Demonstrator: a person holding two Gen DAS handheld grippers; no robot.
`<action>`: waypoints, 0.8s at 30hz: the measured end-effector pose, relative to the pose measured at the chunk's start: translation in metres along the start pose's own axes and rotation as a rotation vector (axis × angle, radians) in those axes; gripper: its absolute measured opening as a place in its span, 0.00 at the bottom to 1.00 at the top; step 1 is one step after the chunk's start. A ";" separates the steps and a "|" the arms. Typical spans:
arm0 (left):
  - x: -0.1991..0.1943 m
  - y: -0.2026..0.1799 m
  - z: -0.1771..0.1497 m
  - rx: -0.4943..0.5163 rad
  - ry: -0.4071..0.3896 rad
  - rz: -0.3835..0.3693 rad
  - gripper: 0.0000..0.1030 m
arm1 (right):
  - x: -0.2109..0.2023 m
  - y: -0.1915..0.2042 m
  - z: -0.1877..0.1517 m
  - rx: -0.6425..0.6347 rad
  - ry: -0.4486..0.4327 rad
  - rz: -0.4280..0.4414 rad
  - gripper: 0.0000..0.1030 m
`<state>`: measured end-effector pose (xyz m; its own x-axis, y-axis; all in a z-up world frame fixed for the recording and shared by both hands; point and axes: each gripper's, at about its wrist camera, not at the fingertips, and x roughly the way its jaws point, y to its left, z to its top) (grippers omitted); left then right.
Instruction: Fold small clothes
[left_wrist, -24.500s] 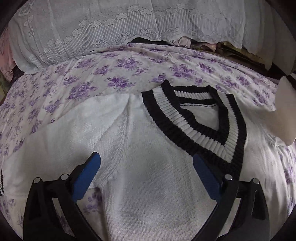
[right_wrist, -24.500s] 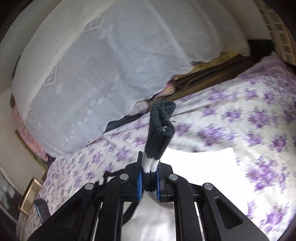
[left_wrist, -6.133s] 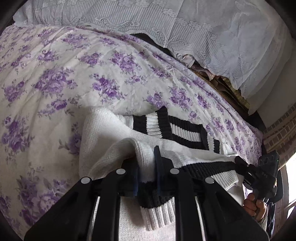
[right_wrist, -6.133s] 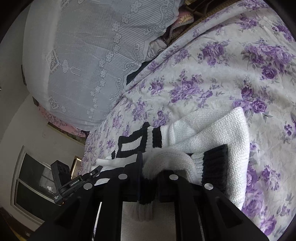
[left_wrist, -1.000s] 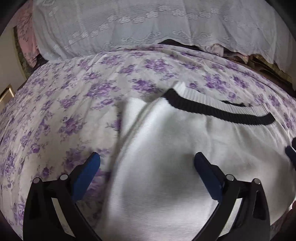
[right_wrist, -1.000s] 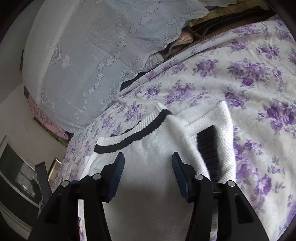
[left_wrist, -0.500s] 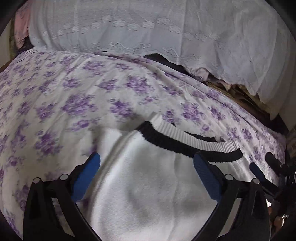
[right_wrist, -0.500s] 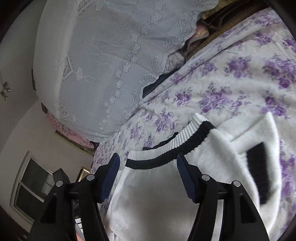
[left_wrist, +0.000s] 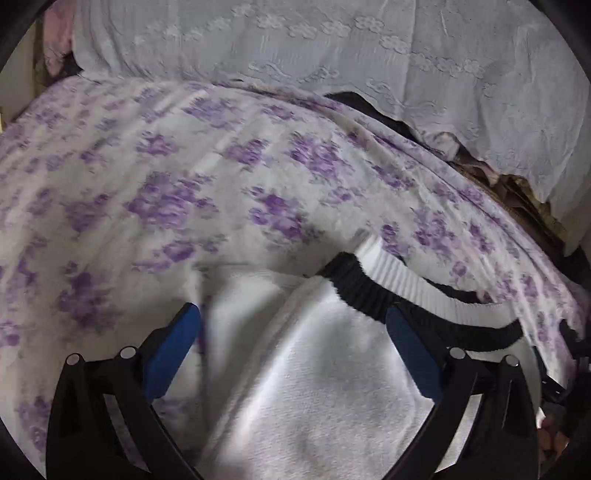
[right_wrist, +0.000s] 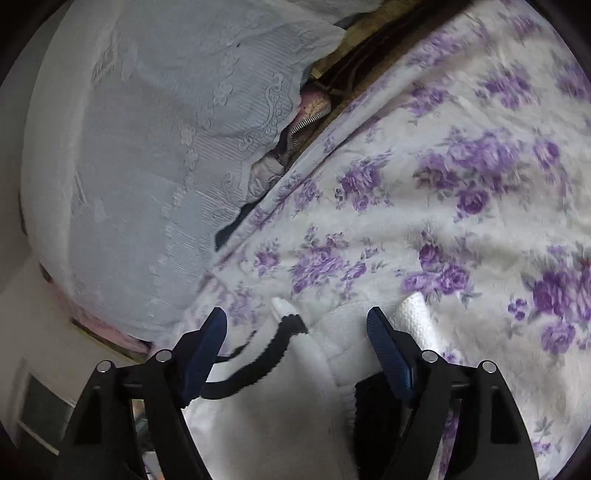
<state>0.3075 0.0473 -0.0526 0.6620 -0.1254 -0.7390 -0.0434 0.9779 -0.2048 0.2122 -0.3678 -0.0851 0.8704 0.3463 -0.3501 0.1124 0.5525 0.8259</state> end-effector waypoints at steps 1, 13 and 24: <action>-0.009 0.000 -0.003 0.016 -0.023 0.014 0.95 | -0.006 -0.002 0.000 0.018 0.002 0.027 0.77; -0.040 -0.020 -0.075 0.157 0.089 -0.071 0.96 | -0.031 0.049 -0.081 -0.231 0.225 0.091 0.76; -0.089 0.004 -0.099 0.085 -0.010 0.009 0.95 | -0.119 -0.016 -0.049 -0.046 0.007 -0.027 0.79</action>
<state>0.1744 0.0464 -0.0508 0.6691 -0.1152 -0.7342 0.0141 0.9897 -0.1424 0.0834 -0.3807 -0.0789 0.8637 0.3364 -0.3753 0.1134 0.5959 0.7950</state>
